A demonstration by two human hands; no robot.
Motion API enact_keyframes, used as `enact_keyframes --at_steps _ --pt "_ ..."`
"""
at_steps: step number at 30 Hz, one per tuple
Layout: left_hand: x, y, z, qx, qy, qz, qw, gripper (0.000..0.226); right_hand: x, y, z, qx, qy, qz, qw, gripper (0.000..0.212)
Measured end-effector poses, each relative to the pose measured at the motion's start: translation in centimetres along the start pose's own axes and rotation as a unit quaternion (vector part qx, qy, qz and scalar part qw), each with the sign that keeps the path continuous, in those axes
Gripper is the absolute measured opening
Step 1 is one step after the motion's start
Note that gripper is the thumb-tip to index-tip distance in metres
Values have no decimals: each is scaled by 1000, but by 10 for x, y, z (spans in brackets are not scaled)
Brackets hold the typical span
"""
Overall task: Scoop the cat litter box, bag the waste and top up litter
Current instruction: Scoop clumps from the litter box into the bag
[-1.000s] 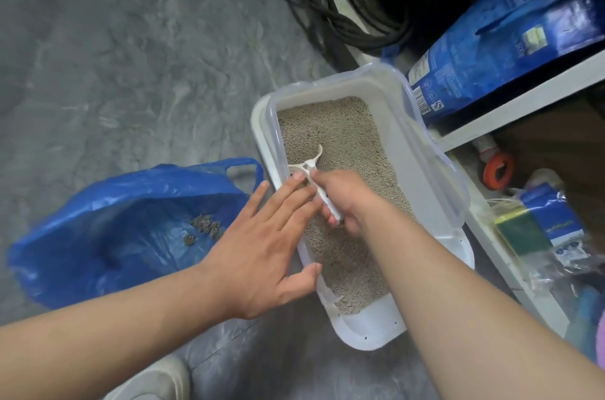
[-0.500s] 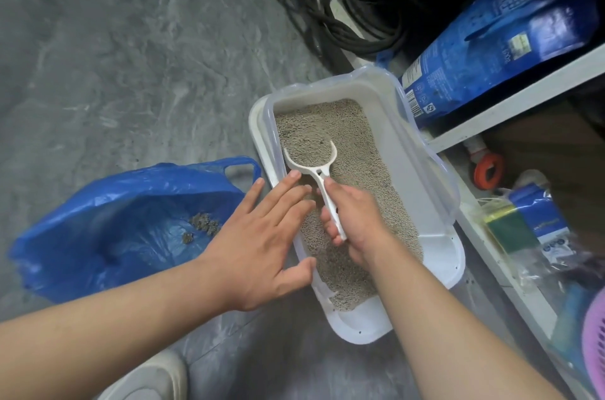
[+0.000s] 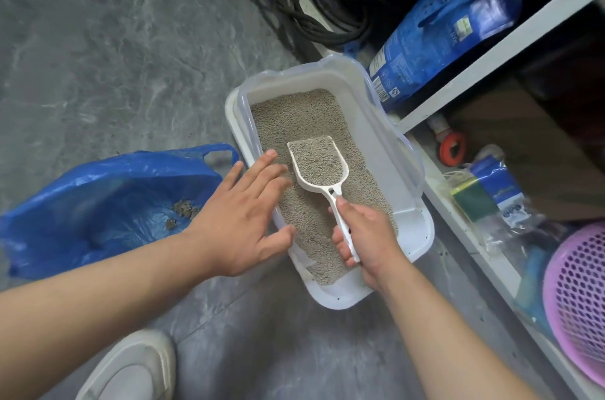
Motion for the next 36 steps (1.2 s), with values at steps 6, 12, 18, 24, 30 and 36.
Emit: enact_keyframes --at_steps 6,12,18,24,30,36 --pt "0 -1 0 2 2 -8 1000 72 16 -16 -13 1 10 -22 1000 29" --pt "-1 -3 1 8 10 2 1000 71 31 -27 -25 -22 31 -50 998 32" --pt "-1 0 -3 13 -4 -6 1000 72 47 -33 -29 -14 22 -59 998 31" --pt "-3 0 -3 15 -10 -10 1000 67 52 -35 -30 -8 27 -61 998 34" --pt "-1 -2 -1 9 -5 -9 1000 70 47 -39 -27 -6 27 -60 998 32" --pt "-1 -3 -1 10 -2 -2 1000 71 44 -43 -24 -1 7 -56 998 31"
Point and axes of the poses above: each hand's wrist, its own y-axis towards the middle knuckle, its own x-axis out of the back of the hand, z = x × y, the point moved 9 cm from there along y, towards the middle knuckle, and after that the axes turned 12 degrees about -z, right-handed, at the moved point
